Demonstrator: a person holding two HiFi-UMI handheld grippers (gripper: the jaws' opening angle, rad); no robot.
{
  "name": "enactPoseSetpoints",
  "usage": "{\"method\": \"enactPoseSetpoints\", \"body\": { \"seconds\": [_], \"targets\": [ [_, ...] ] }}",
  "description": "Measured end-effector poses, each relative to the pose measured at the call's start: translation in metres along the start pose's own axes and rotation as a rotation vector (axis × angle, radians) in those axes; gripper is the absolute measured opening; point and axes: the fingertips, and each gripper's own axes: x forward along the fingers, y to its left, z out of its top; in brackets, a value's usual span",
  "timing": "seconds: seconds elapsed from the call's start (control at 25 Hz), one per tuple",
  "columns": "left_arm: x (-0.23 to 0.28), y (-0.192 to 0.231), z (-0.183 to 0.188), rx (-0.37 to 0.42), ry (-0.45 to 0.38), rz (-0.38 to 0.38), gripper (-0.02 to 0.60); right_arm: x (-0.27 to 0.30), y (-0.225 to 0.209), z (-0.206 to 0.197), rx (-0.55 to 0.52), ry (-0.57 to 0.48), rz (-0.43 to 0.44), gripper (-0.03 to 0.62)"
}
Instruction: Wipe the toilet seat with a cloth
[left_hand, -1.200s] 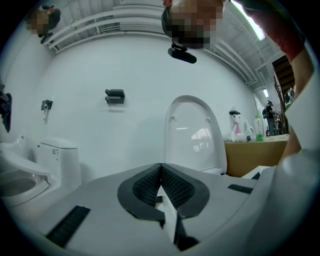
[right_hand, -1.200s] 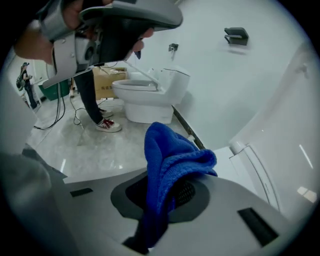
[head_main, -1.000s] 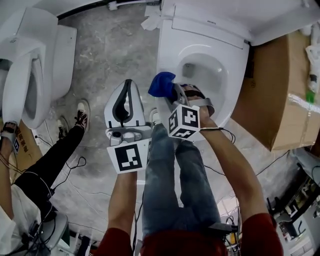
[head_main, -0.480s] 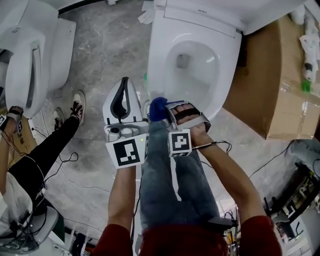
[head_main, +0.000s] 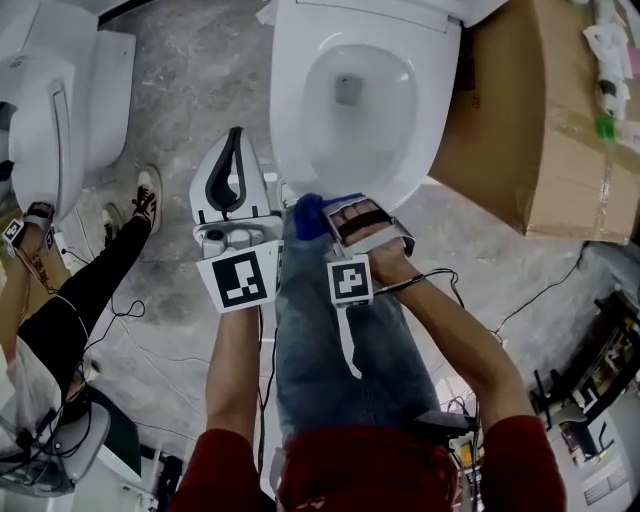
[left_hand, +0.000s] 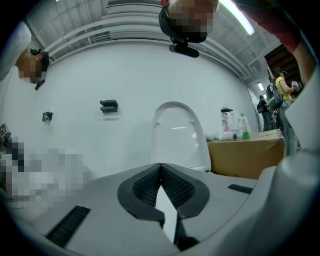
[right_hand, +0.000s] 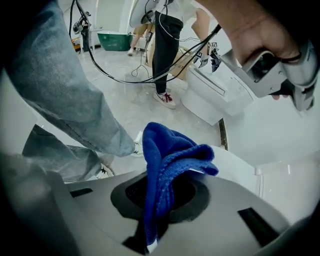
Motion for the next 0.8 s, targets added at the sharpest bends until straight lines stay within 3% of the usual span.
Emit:
{"method": "enactPoseSetpoints", "body": {
  "seconds": [0.28,0.44,0.56,0.72,0.8],
  "targets": [
    [-0.006,-0.033,0.011,0.017,-0.03,-0.027,0.015,-0.02,0.026,-0.033,0.098,0.03,0.002,0.058],
    [-0.002,-0.053,0.013,0.015,-0.027,-0.054,0.016,-0.037,0.036,-0.084,0.279,0.116,0.009,0.058],
    [0.004,-0.069,0.01,0.015,-0.015,-0.078,0.015,-0.047,0.034,-0.116,0.619,0.097,-0.008,0.058],
    [0.011,-0.087,0.007,0.021,-0.004,-0.108,0.016,-0.054,0.018,-0.154,1.335,-0.029,0.001,0.058],
    [0.015,-0.095,0.007,0.033,-0.009,-0.123,0.015,-0.053,0.012,-0.17,1.637,-0.084,0.004,0.058]
  ]
}}
